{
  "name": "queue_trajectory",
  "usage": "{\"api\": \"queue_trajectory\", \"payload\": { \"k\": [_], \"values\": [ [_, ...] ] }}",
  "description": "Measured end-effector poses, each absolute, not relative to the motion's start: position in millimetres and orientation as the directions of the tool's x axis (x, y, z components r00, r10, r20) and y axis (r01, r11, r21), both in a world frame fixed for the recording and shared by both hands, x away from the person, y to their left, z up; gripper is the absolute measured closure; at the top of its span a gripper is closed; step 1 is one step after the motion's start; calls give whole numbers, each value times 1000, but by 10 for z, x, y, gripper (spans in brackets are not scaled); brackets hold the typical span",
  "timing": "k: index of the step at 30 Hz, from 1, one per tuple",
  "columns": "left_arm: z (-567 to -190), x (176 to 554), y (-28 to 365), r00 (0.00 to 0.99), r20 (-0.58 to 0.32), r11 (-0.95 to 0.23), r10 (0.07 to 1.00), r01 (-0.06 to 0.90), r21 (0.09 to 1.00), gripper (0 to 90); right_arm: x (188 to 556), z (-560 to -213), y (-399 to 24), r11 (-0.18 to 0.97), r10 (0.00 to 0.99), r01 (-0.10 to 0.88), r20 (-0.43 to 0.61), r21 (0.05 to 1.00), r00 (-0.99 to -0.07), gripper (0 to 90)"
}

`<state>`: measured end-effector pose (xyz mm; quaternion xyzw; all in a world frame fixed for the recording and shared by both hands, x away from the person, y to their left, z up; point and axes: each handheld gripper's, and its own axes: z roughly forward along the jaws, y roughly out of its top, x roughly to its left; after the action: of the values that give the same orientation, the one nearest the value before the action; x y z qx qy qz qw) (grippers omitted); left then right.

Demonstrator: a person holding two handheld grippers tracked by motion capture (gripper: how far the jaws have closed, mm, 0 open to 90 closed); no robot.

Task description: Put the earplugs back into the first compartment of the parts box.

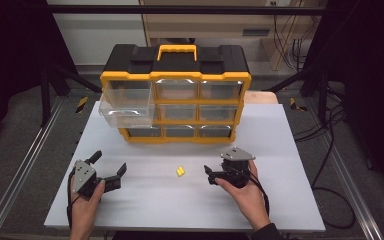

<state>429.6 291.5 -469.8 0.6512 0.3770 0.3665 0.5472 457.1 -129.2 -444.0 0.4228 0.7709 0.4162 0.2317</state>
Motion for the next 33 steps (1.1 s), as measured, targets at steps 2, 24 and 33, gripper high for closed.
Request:
{"api": "queue_trajectory", "payload": {
  "k": [2, 24, 33],
  "values": [
    [-4693, 4295, 2913, 451, 63, -114, 890, 85, 990, 20, 4573, -4449, -1241, 303, 839, 464, -2, 832, -545, 84],
    [-4697, 4303, 2925, 480, 50, -106, 876, 91, 990, 15, 4637, -4473, -731, 415, 765, 495, 1, 764, -644, 210],
    [-4697, 4315, 2917, 480, 36, -95, 877, 98, 991, 16, 4725, -4441, -575, 431, 751, 505, 14, 748, -660, 452]
  ]
}}
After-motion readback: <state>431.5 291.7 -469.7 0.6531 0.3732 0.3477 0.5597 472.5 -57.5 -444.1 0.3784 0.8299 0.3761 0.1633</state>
